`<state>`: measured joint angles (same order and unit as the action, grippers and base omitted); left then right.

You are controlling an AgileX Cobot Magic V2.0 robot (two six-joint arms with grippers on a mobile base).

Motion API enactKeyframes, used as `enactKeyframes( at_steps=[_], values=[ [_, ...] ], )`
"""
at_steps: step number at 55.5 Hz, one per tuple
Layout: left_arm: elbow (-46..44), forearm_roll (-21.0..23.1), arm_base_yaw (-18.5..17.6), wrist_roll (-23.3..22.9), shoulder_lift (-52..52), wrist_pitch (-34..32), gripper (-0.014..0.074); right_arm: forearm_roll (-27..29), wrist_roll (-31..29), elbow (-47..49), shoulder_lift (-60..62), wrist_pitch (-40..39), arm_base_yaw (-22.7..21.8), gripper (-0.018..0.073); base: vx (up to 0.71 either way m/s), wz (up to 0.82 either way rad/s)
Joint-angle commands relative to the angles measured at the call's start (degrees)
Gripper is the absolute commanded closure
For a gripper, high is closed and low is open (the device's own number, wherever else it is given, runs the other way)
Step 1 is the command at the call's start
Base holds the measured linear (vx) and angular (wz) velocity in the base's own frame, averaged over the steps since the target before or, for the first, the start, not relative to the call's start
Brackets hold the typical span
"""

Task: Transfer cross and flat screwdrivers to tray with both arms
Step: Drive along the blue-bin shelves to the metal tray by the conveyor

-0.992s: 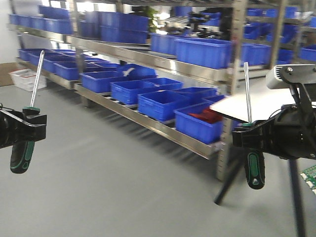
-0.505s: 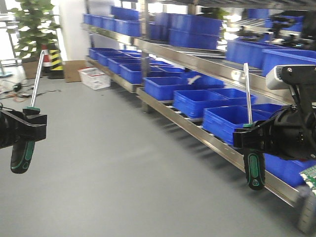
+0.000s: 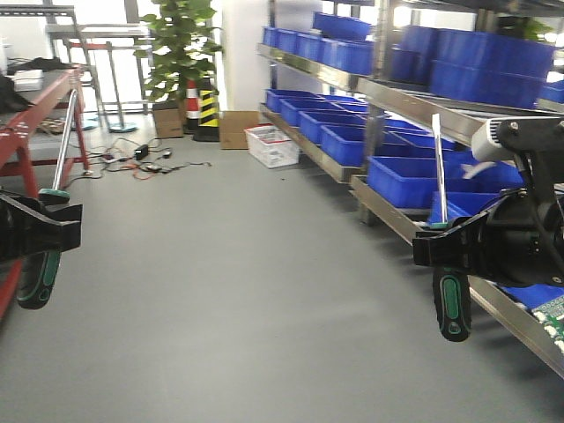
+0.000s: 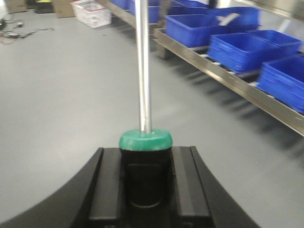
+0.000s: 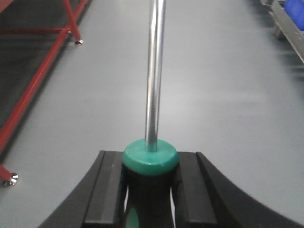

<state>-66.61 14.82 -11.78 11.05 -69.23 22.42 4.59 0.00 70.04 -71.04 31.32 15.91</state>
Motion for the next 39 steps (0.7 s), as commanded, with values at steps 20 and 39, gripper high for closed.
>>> enactKeyframes(
  at_steps=[20, 39],
  values=[
    [-1.9, 1.0, -0.3, 0.0, 1.2, -5.5, 0.0596, -0.2, -0.4, 1.6, 1.6, -5.0, 0.0, 0.0567, 0.61, 0.27],
    [-1.9, 1.0, -0.3, 0.0, 1.2, -5.5, 0.0596, -0.2, -0.4, 1.6, 1.6, -4.5, 0.0, 0.0567, 0.59, 0.13]
  ],
)
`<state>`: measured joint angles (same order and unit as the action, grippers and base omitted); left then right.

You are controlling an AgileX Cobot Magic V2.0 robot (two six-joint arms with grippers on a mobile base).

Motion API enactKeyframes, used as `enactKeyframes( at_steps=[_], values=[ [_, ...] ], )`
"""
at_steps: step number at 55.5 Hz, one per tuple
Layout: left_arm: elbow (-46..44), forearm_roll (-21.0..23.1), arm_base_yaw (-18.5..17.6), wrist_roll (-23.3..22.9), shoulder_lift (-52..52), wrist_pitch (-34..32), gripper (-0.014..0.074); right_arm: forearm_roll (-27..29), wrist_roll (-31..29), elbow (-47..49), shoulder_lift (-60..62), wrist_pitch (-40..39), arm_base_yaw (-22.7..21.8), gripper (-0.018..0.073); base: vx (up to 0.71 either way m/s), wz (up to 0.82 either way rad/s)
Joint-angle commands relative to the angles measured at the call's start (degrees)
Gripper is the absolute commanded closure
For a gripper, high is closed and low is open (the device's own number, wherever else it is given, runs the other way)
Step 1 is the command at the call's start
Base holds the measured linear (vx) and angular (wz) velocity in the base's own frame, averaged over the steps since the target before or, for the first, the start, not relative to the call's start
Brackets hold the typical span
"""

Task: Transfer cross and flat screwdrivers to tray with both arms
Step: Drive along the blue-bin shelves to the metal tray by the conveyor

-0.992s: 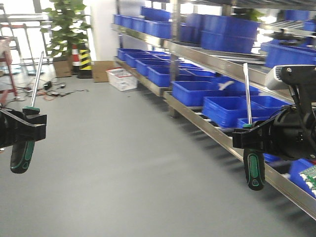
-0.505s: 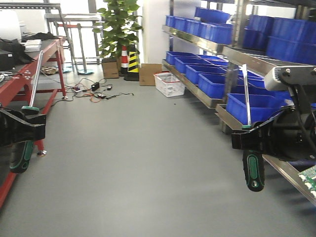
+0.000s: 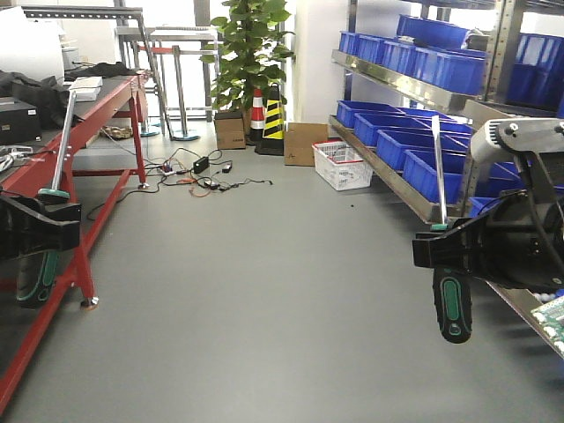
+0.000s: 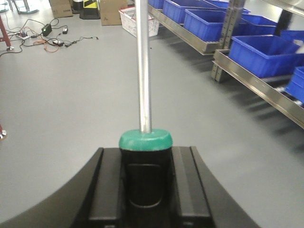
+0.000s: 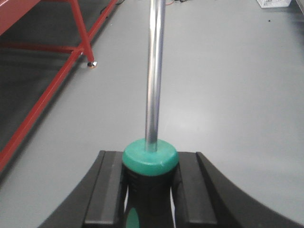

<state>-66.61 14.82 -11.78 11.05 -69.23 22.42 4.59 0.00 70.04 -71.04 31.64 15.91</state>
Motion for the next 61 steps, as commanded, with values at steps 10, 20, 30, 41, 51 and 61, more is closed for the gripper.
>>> enactKeyframes(
  at_steps=[10, 20, 30, 41, 51, 61],
  values=[
    [-1.9, 1.0, -0.3, 0.0, 1.2, -5.5, 0.0596, -0.2, -0.4, 1.6, 1.6, -4.8, 0.0, 0.0567, 0.58, 0.04],
    [-1.9, 1.0, -0.3, 0.0, 1.2, -5.5, 0.0596, -0.2, -0.4, 1.6, 1.6, -4.9, 0.0, 0.0567, 0.56, -0.06],
    [-1.9, 1.0, -0.2, 0.0, 1.2, -5.5, 0.0596, -0.2, -0.4, 1.6, 1.6, -4.9, 0.0, 0.0567, 0.52, -0.29],
    [-1.9, 1.0, -0.2, 0.0, 1.2, -5.5, 0.0596, -0.2, -0.4, 1.6, 1.6, -4.9, 0.0, 0.0567, 0.49, -0.58],
    [-1.9, 1.0, -0.2, 0.0, 1.2, -5.5, 0.0596, -0.2, -0.4, 1.6, 1.6, -4.9, 0.0, 0.0567, 0.46, -0.82],
    [-1.9, 1.0, -0.2, 0.0, 1.2, -5.5, 0.0596, -0.2, -0.4, 1.6, 1.6, -4.9, 0.0, 0.0567, 0.43, -0.92]
  ],
)
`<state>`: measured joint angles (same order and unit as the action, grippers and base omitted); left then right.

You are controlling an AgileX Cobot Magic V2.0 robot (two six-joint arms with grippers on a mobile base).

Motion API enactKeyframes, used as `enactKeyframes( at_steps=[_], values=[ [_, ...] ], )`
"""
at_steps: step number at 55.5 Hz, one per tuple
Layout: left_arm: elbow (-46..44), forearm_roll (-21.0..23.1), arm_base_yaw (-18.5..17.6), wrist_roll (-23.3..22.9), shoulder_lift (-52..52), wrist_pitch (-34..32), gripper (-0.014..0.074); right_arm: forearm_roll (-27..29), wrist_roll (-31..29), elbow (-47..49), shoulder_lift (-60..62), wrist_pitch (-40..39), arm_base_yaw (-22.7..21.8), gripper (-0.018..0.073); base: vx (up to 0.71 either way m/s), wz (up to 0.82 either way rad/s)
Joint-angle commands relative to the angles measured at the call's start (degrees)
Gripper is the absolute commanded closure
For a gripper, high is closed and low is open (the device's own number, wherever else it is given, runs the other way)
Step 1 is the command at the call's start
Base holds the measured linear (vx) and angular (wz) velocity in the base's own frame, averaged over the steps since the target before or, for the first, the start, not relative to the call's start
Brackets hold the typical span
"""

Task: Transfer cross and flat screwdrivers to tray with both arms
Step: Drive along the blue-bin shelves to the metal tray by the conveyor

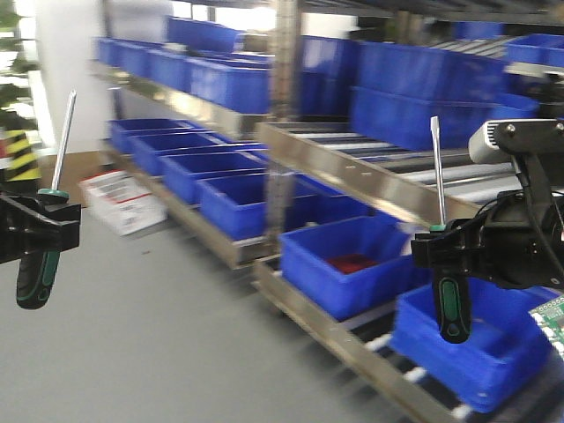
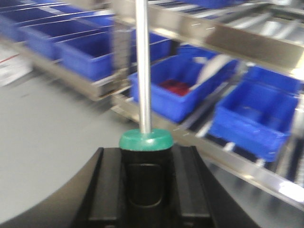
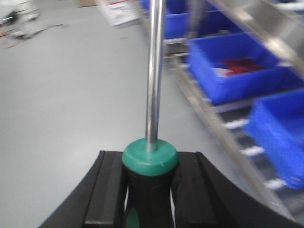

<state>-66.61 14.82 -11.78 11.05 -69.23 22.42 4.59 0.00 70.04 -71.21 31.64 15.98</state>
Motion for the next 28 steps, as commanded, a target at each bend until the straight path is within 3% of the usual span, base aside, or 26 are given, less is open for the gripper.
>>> enactKeyframes(
  at_steps=[1, 28],
  values=[
    [-1.9, 1.0, -0.2, 0.0, 1.2, -5.5, 0.0596, -0.2, -0.4, 1.6, 1.8, -4.9, -0.1, 0.0567, 0.41, -0.93],
    [-1.9, 1.0, -0.2, 0.0, 1.2, -5.5, 0.0596, -0.2, -0.4, 1.6, 1.8, -4.9, -0.1, 0.0567, 0.39, -0.82]
  ],
)
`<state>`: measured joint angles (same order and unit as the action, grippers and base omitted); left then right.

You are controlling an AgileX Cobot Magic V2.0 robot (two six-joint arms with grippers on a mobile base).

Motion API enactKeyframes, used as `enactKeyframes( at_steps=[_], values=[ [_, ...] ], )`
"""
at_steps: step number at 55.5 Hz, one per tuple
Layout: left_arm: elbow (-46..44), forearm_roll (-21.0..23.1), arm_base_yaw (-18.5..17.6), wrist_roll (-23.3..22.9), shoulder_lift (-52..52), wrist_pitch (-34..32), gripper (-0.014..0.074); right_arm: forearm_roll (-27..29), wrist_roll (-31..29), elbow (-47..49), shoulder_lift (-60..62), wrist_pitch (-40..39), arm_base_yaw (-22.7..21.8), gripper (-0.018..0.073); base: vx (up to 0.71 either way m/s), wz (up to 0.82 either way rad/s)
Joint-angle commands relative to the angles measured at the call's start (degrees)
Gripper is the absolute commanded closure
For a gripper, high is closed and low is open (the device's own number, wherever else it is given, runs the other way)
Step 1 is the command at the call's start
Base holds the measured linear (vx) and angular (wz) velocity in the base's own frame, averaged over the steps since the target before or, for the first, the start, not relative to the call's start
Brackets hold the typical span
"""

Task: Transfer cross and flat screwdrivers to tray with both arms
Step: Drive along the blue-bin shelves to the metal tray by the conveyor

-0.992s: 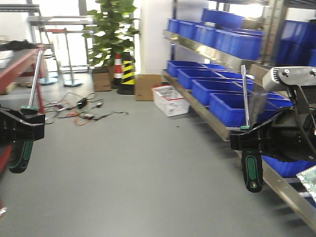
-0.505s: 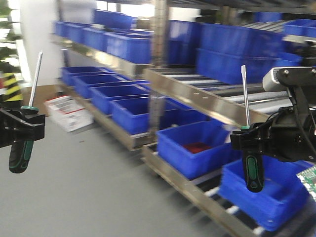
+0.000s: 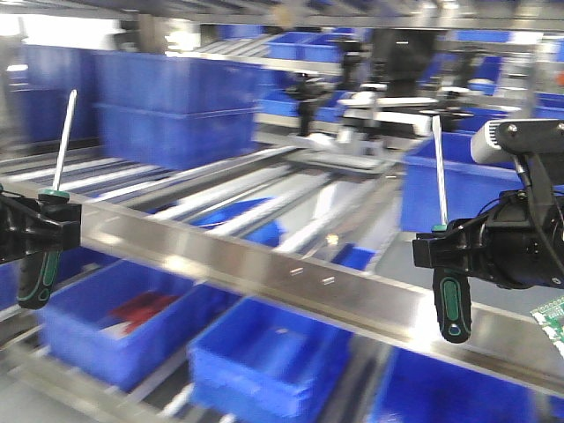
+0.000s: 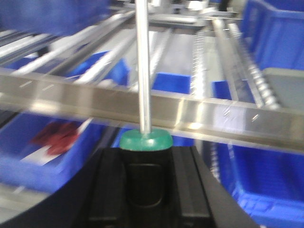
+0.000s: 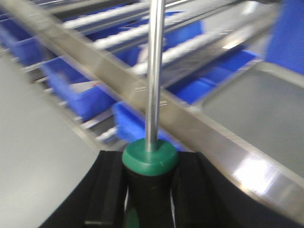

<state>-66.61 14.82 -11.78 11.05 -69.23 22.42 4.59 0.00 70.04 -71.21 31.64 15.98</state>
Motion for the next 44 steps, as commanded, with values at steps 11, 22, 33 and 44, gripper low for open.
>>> enactKeyframes(
  at_steps=[11, 22, 33, 44],
  values=[
    [-1.9, 1.0, -0.2, 0.0, 1.2, -5.5, 0.0596, -0.2, -0.4, 1.6, 1.8, -4.9, -0.1, 0.0567, 0.36, -0.61],
    [-1.9, 1.0, -0.2, 0.0, 1.2, -5.5, 0.0596, -0.2, -0.4, 1.6, 1.8, -4.9, -0.1, 0.0567, 0.33, -0.55],
    [-1.9, 1.0, -0.2, 0.0, 0.8, -5.5, 0.0596, -0.2, -0.4, 1.6, 1.8, -4.9, -0.1, 0.0567, 0.28, -0.50],
    [-1.9, 1.0, -0.2, 0.0, 0.5, -5.5, 0.0596, -0.2, -0.4, 1.6, 1.8, -4.9, -0.1, 0.0567, 0.22, -0.39]
  ],
)
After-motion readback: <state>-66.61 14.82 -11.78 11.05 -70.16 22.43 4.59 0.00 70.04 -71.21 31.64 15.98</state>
